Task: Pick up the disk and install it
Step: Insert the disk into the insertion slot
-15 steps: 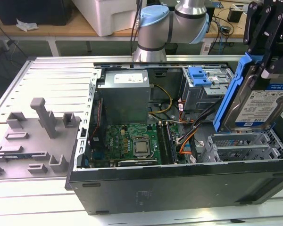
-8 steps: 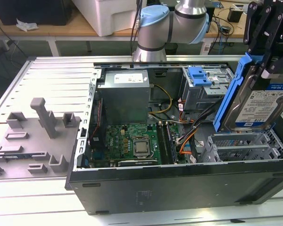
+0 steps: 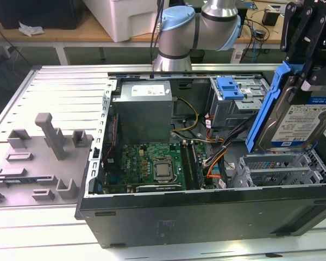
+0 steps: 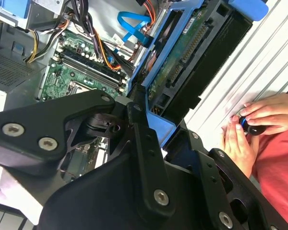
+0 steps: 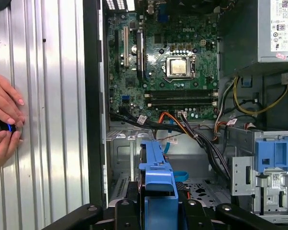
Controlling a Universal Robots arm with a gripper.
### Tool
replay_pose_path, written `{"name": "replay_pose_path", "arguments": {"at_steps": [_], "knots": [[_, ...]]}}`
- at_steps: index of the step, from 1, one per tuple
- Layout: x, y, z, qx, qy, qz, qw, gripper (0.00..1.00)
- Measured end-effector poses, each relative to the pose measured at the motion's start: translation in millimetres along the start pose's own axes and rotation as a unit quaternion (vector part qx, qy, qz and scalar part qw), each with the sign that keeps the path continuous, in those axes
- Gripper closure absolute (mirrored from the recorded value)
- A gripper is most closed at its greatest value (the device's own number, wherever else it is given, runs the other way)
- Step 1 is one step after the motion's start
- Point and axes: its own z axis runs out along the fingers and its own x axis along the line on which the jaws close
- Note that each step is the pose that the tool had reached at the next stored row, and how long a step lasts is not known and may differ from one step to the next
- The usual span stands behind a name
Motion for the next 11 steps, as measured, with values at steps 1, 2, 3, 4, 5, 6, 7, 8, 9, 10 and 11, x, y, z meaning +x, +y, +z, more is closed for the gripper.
{"name": "replay_pose_path", "arguments": {"at_steps": [1, 2, 3, 4, 5, 6, 7, 8, 9, 10, 11], "knots": [[0.0, 0.0, 0.0, 0.0, 0.0004, -0.001, 1.0, 0.64], [0.0, -0.1, 0.1, 0.0001, 0.0007, -0.003, 1.0, 0.64], [0.0, -0.2, 0.1, 0.0002, 0.0009, -0.005, 1.0, 0.64], [0.0, -0.2, 0.2, 0.0002, 0.0011, -0.006, 1.0, 0.64], [0.0, -0.2, 0.3, 0.0003, 0.0012, -0.008, 1.0, 0.64], [0.0, -0.2, 0.5, 0.0003, 0.0013, -0.009, 1.0, 0.64], [0.0, -0.3, 0.6, 0.0004, 0.0015, -0.01, 0.9999, 0.64], [-0.1, -0.2, 0.7, 0.0004, 0.0016, -0.011, 0.9999, 0.64], [0.0, -0.2, 0.9, 0.0004, 0.0016, -0.011, 0.9999, 0.64], [0.0, -0.2, 1.1, 0.0004, 0.0017, -0.011, 0.9999, 0.64], [0.2, -0.2, 1.3, 0.0005, 0.0017, -0.011, 0.9999, 0.64]]}}
